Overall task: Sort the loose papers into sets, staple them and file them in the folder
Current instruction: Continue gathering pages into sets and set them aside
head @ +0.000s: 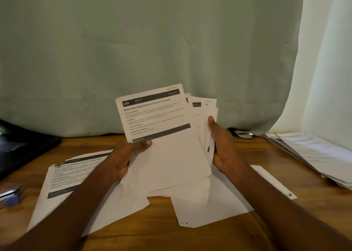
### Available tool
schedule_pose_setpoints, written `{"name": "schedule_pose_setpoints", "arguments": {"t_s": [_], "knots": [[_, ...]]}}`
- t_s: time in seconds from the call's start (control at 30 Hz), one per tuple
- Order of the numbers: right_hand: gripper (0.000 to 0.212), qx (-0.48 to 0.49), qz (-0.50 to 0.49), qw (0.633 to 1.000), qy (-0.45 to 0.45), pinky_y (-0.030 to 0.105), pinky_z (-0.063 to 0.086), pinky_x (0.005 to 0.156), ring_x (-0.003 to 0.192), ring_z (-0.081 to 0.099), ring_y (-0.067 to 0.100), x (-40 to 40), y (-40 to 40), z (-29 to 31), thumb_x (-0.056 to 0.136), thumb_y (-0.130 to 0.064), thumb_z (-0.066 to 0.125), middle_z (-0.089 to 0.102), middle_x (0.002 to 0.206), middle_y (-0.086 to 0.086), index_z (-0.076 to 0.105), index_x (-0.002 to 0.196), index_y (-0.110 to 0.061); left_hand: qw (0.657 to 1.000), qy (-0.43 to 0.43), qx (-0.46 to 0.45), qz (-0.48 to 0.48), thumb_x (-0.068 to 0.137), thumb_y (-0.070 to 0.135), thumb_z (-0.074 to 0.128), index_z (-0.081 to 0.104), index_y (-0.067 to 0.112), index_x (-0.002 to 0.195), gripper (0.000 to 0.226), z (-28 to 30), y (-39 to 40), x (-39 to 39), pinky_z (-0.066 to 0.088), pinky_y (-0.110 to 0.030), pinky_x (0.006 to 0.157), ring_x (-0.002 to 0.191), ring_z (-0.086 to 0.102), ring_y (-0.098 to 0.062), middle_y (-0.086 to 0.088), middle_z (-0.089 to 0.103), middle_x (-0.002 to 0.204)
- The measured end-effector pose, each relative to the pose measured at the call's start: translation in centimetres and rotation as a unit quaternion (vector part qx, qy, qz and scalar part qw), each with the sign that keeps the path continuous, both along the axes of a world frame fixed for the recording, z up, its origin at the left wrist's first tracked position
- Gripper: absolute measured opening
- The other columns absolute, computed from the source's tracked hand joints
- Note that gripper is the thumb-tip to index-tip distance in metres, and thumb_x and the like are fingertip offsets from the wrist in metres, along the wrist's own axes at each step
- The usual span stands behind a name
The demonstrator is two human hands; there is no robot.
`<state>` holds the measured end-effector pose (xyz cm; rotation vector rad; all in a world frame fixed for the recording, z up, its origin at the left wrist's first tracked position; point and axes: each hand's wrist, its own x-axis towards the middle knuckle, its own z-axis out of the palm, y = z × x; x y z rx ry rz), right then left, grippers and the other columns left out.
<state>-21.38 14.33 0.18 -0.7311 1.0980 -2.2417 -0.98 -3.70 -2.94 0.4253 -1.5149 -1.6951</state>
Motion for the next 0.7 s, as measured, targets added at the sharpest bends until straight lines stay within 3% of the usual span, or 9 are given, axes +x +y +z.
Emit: {"name": "schedule_pose_setpoints", "arguments": {"t_s": [0.13,0.27,0.4,0.53,0.7], "knots": [[0.037,-0.035,0.016,0.998,-0.043,0.059,0.054,0.096,0.110,0.070,0.039,-0.2,0.4,0.6,0.096,-0.023,0.069,0.072,0.125,0.016,0.067,0.131,-0.010,0.999,0.025,0.036,0.012,0.070,0.012,0.085,0.067,0.020,0.132,0.065,0.0,-0.6,0.3,0.054,-0.053,0.102,0.117,0.068,-0.031,-0.007,0.075,0.123],[0.036,-0.034,0.020,0.999,-0.030,0.059,0.056,0.094,0.114,0.068,0.041,-0.5,0.5,0.5,0.099,-0.004,0.059,0.070,0.130,0.013,0.065,0.134,-0.011,0.998,0.035,0.044,0.017,0.069,0.009,0.082,0.066,0.016,0.133,0.065,-0.2,-0.9,0.2,0.050,-0.057,0.106,0.120,0.066,-0.034,-0.010,0.073,0.125],[0.040,-0.049,0.038,0.998,-0.007,0.057,0.055,0.094,0.118,0.066,0.042,-0.4,0.6,0.4,0.100,-0.004,0.056,0.068,0.133,0.013,0.059,0.140,-0.008,0.997,0.040,0.050,0.036,0.070,0.010,0.083,0.068,0.018,0.128,0.060,-0.3,-1.2,0.2,0.061,-0.047,0.087,0.114,0.069,-0.032,-0.007,0.076,0.119],[0.040,-0.040,0.030,0.999,0.008,0.057,0.052,0.100,0.121,0.064,0.041,-0.3,0.2,0.3,0.100,-0.001,0.055,0.064,0.138,0.014,0.059,0.139,-0.006,0.995,0.051,0.063,0.050,0.074,0.010,0.082,0.068,0.019,0.125,0.054,-0.5,-1.7,0.4,0.055,-0.057,0.098,0.115,0.068,-0.035,-0.011,0.074,0.122],[0.036,-0.040,0.024,0.999,0.028,0.060,0.048,0.107,0.124,0.064,0.036,-0.6,-0.4,-0.1,0.099,0.003,0.057,0.065,0.139,0.007,0.066,0.131,-0.011,0.995,0.049,0.063,0.055,0.068,0.014,0.084,0.069,0.024,0.116,0.051,-0.5,-1.8,0.5,0.060,-0.047,0.083,0.107,0.071,-0.031,-0.004,0.078,0.111]]}}
